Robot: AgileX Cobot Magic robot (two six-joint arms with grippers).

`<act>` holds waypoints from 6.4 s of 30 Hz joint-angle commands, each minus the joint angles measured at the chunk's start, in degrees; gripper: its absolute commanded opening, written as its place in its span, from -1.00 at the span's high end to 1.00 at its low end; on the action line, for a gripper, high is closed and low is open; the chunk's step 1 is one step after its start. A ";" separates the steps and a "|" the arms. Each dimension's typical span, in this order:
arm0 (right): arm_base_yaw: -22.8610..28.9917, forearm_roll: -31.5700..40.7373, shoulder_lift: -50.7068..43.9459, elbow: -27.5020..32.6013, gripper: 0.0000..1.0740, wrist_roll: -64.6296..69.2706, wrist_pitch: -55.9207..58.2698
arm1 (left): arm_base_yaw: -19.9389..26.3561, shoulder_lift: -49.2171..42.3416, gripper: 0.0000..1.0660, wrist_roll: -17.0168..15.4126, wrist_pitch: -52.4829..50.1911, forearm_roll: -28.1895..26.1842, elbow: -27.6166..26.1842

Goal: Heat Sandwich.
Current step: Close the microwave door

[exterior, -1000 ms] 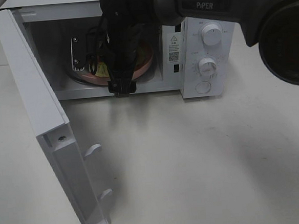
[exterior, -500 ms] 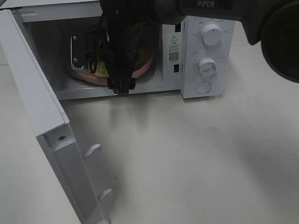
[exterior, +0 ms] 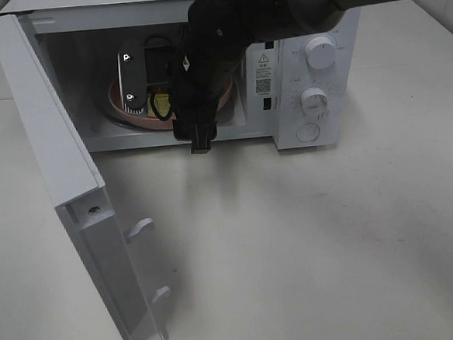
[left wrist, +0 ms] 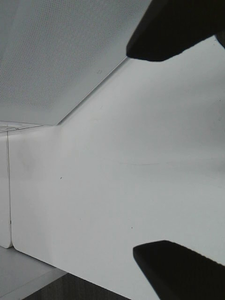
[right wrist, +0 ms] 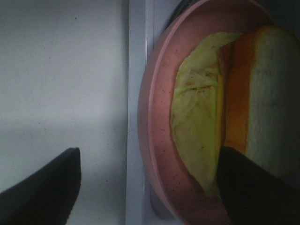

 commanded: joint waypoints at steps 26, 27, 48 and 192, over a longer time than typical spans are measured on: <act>0.06 -0.92 -22.63 30.25 -0.42 4.87 -7.51 | 0.00 -0.46 -0.92 -0.06 -0.06 -0.34 0.11; 0.06 -0.92 -22.63 30.25 -0.42 4.87 -7.51 | 0.00 -0.46 -0.92 -0.06 -0.06 -0.34 0.11; 0.06 -0.46 -42.23 44.75 -0.42 24.01 4.87 | 0.00 -0.46 -0.92 -0.06 -0.06 -0.34 0.11; -38.73 11.92 -124.33 63.77 -0.42 49.05 34.84 | 0.00 -0.29 -0.92 -0.52 -0.17 -0.63 0.11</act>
